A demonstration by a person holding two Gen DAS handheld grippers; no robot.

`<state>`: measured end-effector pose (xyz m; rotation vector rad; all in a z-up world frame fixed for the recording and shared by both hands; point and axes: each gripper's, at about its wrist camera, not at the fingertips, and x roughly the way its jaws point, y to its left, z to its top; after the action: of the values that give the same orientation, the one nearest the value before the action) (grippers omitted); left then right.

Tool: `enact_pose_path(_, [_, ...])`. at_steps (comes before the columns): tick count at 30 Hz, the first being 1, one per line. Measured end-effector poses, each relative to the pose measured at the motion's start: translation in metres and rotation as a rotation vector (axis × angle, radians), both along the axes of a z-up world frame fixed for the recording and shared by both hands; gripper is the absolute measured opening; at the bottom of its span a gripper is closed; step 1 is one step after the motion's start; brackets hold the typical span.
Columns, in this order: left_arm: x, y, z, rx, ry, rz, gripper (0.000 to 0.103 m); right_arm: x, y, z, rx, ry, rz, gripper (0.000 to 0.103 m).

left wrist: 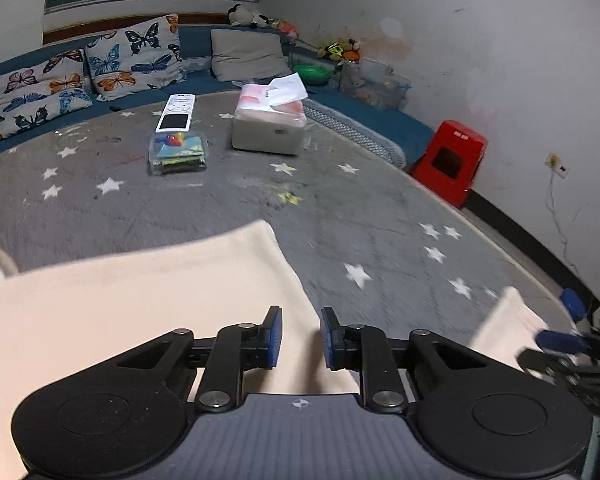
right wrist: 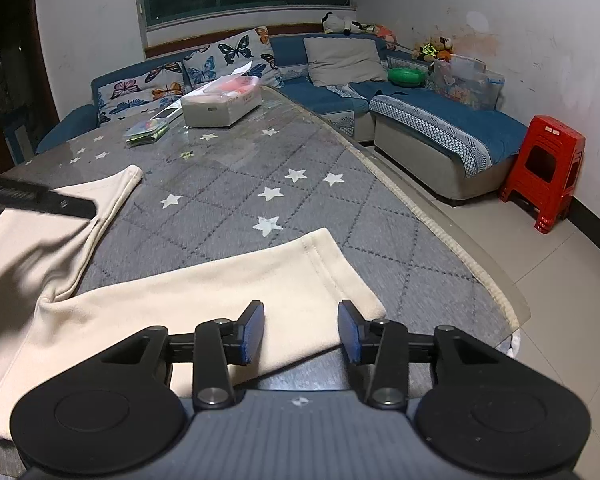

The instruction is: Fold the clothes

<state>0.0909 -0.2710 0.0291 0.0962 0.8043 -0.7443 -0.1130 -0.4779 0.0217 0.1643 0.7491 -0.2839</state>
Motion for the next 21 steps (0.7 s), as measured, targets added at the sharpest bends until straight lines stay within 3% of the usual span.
enact_pose_path(4, [0.015, -0.017, -0.01, 0.035, -0.018, 0.001, 0.015, 0.003, -0.002, 0.0, 0.003, -0.004, -0.001, 0.042])
enact_pose_path(7, [0.022, -0.024, -0.014, 0.059, -0.076, 0.02, 0.009, 0.009, -0.004, 0.0, 0.001, -0.004, 0.002, 0.042])
enact_pose_path(12, [0.043, -0.028, -0.018, 0.105, -0.144, 0.091, 0.009, 0.021, -0.006, -0.001, -0.016, -0.004, 0.014, 0.042])
enact_pose_path(21, [0.073, -0.019, -0.016, 0.103, -0.148, 0.143, 0.012, 0.065, -0.019, -0.004, -0.055, -0.011, 0.03, 0.042])
